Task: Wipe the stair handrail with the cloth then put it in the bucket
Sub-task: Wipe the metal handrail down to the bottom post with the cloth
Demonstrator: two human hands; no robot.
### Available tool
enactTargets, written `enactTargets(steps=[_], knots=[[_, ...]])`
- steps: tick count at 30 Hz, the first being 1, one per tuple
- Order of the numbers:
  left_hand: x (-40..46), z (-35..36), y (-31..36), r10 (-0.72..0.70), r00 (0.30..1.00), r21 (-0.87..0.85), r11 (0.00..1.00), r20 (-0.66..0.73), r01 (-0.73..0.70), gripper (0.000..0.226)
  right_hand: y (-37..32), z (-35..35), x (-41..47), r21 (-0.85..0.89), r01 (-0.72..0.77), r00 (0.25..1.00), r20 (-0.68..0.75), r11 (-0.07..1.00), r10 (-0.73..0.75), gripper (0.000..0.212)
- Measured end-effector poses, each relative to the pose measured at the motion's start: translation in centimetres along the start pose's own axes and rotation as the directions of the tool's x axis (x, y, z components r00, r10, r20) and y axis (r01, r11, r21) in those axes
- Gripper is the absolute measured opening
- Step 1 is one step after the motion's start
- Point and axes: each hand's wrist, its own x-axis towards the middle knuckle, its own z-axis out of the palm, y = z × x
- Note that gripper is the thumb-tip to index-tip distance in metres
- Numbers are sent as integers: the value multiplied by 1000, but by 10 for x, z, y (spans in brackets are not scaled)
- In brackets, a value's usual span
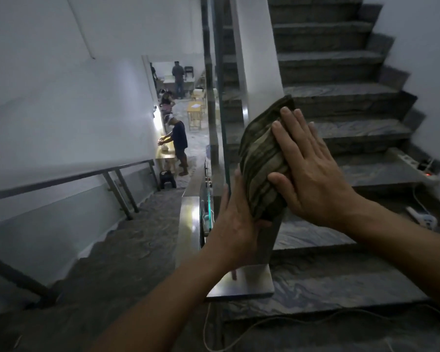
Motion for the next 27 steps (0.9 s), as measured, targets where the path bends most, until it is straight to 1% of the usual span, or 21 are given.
enactTargets(steps=[2,5,7,9,10,11,12,13,14,15,16,17,18,20,22,25,27], knots=[[2,2,-4,22,999,-30,999,39,-21,99,-6,11,-7,-4,-27,996,-91,1000,27,72],[9,8,-27,180,983,-44,983,44,-178,102,-17,26,-15,5,-109,965,-238,994,107,68],[11,9,-43,251,961,-60,968,114,-245,101,-26,35,-20,0,-168,938,-308,986,160,65],[13,9,-53,364,912,-14,930,187,-368,105,-33,44,-26,11,-209,913,-355,978,199,62],[12,11,-58,411,892,40,904,191,-425,101,-38,47,-29,37,-225,903,-367,974,222,61],[9,11,-63,446,875,47,886,190,-461,87,-42,51,-33,76,-237,893,-375,969,248,61],[7,9,-66,444,872,25,888,204,-458,74,-46,53,-36,113,-246,883,-384,963,270,62],[6,6,-66,451,861,-15,887,234,-461,71,-50,57,-39,139,-258,873,-391,956,293,61],[4,3,-69,480,834,-55,873,271,-485,77,-54,62,-44,151,-280,861,-396,948,318,59],[0,2,-76,487,821,-92,871,297,-483,92,-59,69,-50,151,-309,851,-398,939,343,59],[-5,-2,-84,488,799,-102,868,351,-485,109,-64,79,-59,141,-339,843,-394,930,367,61],[-10,-6,-91,473,763,-79,867,441,-492,118,-70,90,-70,130,-367,840,-379,921,388,62],[-16,-11,-98,434,731,-44,873,526,-486,118,-76,102,-82,121,-389,843,-352,913,406,64],[-26,-16,-108,386,669,21,857,635,-514,106,-88,121,-100,130,-442,840,-287,887,460,66],[-32,-19,-116,362,643,81,830,675,-552,91,-100,134,-109,187,-511,807,-232,839,543,68],[-40,-23,-123,307,637,164,805,707,-570,77,-117,150,-113,251,-641,716,-145,725,683,77],[-42,-25,-129,253,613,223,775,749,-592,69,-127,163,-119,221,-738,634,-97,638,767,85]])
